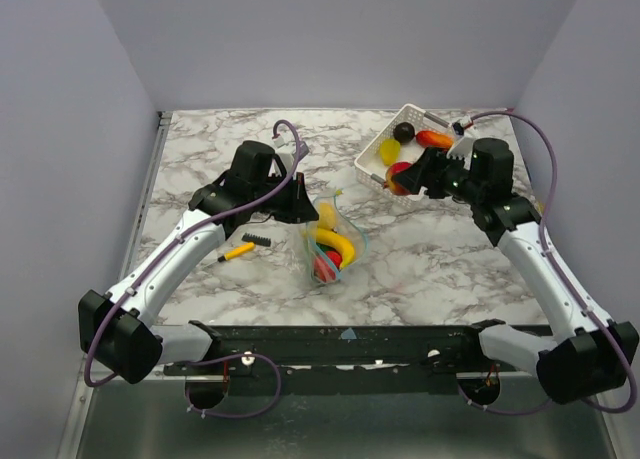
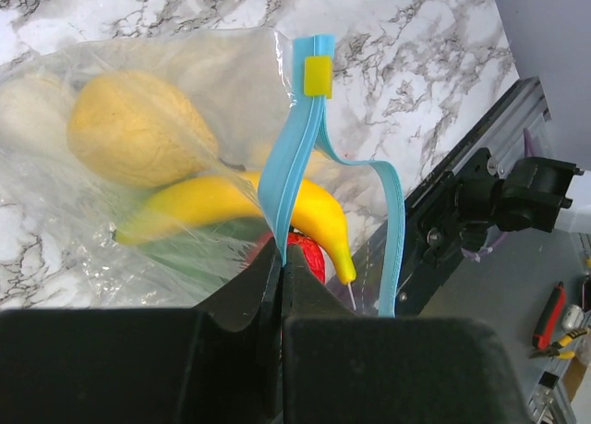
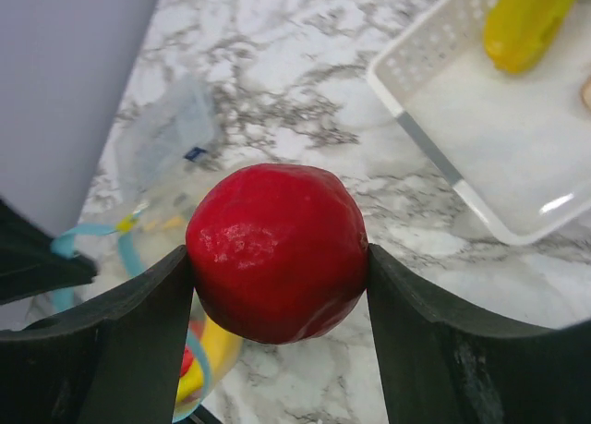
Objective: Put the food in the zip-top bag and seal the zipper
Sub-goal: Place the fake fruit in the zipper food storage bag, then pick up the fake vegetable from the bin, then place the fake vegetable in the zipper food storage bag.
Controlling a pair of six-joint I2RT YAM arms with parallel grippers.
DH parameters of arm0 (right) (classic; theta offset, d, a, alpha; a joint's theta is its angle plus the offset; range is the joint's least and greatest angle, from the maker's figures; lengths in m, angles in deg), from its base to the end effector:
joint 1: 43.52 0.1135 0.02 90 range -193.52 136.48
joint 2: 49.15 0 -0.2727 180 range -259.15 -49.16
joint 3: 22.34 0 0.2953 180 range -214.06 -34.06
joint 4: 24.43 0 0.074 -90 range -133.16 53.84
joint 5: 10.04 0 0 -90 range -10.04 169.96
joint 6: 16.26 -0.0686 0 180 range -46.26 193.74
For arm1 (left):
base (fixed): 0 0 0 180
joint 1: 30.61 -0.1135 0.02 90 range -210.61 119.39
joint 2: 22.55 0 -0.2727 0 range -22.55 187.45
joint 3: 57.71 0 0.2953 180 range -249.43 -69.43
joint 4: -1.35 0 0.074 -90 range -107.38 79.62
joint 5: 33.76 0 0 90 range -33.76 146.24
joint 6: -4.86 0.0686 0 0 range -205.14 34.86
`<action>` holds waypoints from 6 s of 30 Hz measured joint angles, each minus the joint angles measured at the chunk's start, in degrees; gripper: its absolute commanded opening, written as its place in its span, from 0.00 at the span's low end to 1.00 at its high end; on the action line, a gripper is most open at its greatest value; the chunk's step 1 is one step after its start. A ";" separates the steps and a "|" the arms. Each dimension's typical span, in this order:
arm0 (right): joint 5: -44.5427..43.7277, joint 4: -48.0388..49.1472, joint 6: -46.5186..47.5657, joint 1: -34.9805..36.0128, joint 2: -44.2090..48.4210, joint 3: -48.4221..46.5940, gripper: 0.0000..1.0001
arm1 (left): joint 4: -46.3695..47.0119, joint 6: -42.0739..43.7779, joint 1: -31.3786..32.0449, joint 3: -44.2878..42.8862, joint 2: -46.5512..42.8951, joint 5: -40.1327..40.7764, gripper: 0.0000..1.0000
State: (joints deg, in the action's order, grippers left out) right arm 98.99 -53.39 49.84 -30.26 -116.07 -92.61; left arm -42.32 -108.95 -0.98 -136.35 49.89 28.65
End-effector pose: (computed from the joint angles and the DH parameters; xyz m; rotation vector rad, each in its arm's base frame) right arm 0.3191 0.0982 0.3216 -0.0255 2.0716 0.7407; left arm 0.2783 -0.1949 0.3234 0.3995 2.3087 -1.0262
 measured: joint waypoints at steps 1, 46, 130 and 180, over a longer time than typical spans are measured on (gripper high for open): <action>1.73 0.90 -0.02 0.20 1.70 0.00 0.17 | 0.00 0.00 0.00 0.00 0.00 -0.07 0.00; -16.22 -0.20 3.98 31.28 -5.09 -5.09 0.91 | 0.57 -0.02 -0.22 0.02 0.96 -0.33 0.00; -48.43 -8.52 4.09 1.62 -59.78 -39.56 0.34 | 0.59 -0.46 -0.70 0.24 1.01 -1.62 0.00; 4.61 -8.76 7.41 31.43 -6.71 -6.14 0.74 | 1.01 -1.07 -0.76 0.52 1.03 -2.45 0.00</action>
State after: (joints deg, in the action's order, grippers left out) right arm 103.60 -62.16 57.25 1.17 -122.78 -98.75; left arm -41.32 -110.02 -1.75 -135.82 50.92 26.20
